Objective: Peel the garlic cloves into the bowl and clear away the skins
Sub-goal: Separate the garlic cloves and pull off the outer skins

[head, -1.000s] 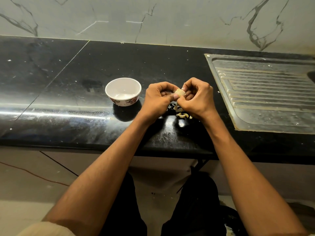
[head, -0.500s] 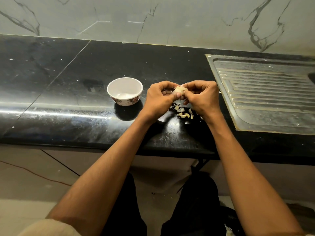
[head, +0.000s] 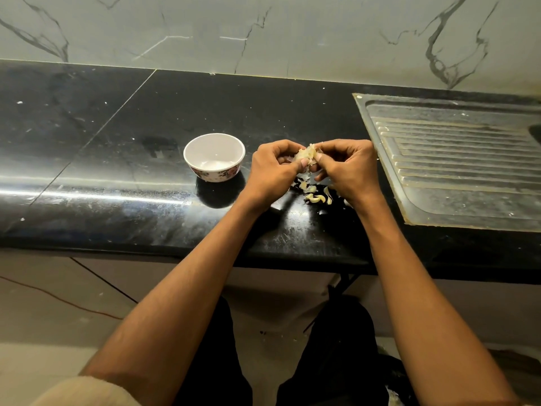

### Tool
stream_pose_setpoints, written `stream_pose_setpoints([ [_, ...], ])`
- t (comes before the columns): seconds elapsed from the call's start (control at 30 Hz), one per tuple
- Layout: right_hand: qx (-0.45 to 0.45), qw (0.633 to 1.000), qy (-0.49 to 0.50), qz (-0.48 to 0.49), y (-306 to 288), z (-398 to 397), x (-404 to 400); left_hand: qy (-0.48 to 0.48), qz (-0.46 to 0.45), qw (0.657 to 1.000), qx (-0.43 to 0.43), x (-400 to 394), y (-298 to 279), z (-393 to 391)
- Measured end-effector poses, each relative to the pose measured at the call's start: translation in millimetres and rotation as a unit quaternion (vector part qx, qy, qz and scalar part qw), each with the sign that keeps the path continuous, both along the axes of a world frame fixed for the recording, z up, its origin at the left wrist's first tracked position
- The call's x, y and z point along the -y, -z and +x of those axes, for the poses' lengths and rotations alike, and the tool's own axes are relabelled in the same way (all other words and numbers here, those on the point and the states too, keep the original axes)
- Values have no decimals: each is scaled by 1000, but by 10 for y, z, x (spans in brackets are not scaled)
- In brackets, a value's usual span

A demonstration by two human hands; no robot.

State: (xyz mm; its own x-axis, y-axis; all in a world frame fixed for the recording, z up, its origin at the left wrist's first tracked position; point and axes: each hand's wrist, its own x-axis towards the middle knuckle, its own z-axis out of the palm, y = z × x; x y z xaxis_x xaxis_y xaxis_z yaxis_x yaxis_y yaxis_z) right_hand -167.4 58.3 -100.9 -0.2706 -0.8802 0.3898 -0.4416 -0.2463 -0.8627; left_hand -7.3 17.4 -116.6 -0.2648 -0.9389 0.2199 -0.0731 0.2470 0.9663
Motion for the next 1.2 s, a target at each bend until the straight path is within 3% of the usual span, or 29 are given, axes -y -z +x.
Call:
stream_pose_setpoints([
  [0.3,-105,993,42,-37,52,-10,31,22,-12,1000,9,-28,-17,-1],
  [1.2,-115,990,33,-76,36,-2,1,41,-23,999,5,3,14,-10],
])
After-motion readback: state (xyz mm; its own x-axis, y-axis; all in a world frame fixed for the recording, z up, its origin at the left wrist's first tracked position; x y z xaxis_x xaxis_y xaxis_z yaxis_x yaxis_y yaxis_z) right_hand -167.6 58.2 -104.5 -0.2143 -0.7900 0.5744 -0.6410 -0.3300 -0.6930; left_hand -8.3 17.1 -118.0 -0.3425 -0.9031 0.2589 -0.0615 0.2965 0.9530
